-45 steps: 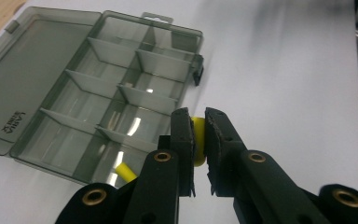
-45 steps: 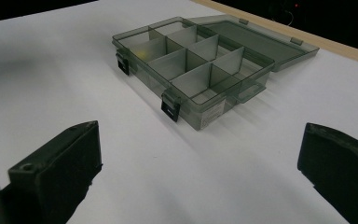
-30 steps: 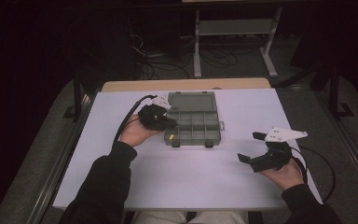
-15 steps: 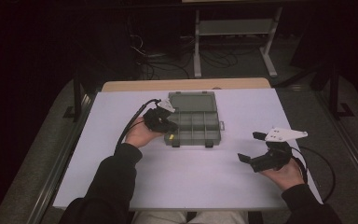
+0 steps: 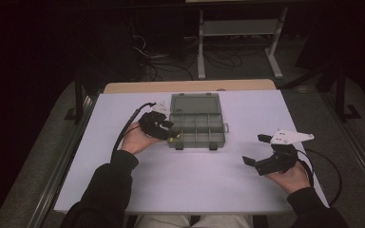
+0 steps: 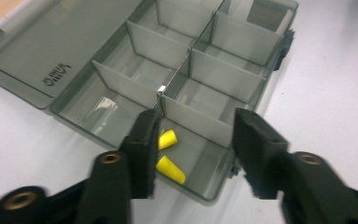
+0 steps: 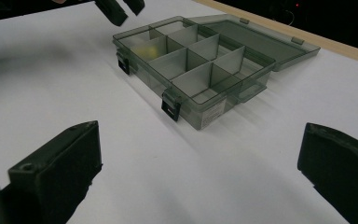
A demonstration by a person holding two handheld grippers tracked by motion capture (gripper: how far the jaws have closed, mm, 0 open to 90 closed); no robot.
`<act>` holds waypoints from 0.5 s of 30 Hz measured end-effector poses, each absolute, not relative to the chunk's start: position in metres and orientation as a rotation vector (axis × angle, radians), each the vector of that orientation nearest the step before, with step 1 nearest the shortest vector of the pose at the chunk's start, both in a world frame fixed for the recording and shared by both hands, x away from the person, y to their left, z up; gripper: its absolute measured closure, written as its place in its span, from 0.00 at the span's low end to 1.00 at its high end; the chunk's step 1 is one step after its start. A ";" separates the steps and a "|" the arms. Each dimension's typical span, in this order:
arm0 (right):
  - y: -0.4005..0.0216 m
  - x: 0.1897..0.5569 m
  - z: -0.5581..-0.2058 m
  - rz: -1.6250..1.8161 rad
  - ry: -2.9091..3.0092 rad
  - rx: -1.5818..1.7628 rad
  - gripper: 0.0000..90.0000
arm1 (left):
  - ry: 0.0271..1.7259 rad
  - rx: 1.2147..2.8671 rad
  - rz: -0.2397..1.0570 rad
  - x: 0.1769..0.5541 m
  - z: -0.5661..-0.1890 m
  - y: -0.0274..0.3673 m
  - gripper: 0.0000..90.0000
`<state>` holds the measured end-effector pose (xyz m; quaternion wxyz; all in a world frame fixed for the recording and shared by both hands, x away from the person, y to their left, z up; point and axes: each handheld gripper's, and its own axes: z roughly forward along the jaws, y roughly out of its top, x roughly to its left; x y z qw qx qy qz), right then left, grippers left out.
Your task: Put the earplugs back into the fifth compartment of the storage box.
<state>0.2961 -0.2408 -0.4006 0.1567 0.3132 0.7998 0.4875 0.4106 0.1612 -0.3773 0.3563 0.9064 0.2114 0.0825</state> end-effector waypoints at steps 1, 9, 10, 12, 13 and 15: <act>-0.241 0.296 -0.401 1.393 2.290 0.898 0.00 | 0.546 2.325 0.219 0.409 -0.376 0.164 0.49; -0.240 0.296 -0.401 1.387 2.291 0.898 0.00 | 0.539 2.217 0.222 0.399 -0.367 0.183 0.26; -0.240 0.296 -0.401 1.388 2.290 0.899 0.00 | 0.537 2.205 0.223 0.398 -0.366 0.185 0.21; -0.240 0.296 -0.401 1.389 2.289 0.901 0.00 | 0.519 2.192 0.233 0.394 -0.364 0.187 0.17; -0.240 0.296 -0.401 1.387 2.289 0.902 0.00 | 0.513 2.189 0.235 0.393 -0.363 0.188 0.16; -0.240 0.295 -0.401 1.388 2.288 0.901 0.00 | 0.505 2.177 0.238 0.389 -0.361 0.190 0.13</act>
